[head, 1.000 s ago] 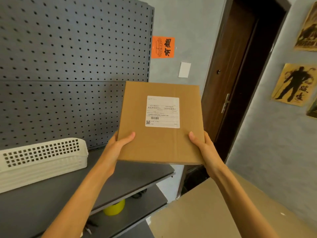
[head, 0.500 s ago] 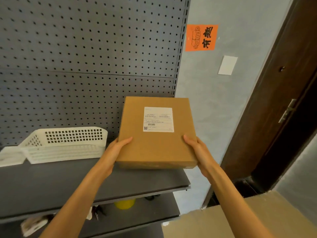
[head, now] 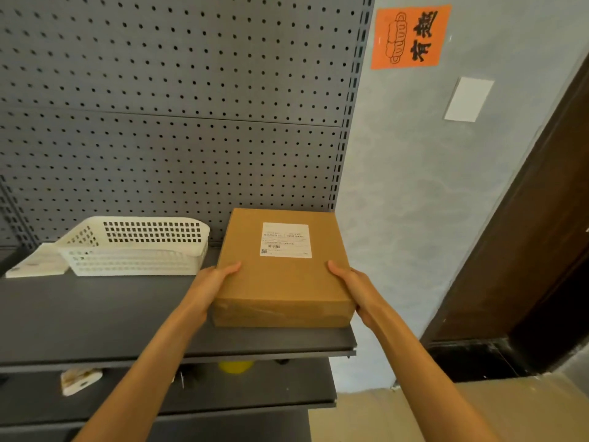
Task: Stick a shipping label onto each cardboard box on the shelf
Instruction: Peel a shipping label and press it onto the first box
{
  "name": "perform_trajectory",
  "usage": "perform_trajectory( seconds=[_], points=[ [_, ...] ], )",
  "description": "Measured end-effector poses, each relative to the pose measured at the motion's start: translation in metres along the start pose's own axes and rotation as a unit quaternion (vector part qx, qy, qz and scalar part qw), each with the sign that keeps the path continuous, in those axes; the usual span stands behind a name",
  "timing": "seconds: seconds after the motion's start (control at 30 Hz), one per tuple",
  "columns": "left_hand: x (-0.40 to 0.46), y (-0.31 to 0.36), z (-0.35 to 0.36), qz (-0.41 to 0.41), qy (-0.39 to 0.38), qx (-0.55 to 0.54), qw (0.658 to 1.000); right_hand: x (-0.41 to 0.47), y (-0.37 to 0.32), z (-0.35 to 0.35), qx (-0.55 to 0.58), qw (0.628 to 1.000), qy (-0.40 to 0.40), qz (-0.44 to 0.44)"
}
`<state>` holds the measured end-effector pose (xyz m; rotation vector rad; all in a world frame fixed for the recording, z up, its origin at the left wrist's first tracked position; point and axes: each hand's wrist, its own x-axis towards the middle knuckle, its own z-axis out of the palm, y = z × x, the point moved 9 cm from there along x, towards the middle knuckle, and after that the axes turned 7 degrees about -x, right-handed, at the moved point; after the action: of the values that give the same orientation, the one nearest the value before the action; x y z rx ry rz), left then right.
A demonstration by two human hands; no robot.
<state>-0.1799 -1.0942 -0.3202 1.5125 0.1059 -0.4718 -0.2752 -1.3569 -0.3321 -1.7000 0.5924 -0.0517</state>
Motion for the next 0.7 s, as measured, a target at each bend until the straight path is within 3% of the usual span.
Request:
perform_trajectory(
  seconds=[0.7],
  points=[
    [0.025, -0.004, -0.003, -0.043, -0.003, 0.041, 0.998, 0.031, 0.003, -0.003, -0.028, 0.997, -0.047, 0.063]
  ],
)
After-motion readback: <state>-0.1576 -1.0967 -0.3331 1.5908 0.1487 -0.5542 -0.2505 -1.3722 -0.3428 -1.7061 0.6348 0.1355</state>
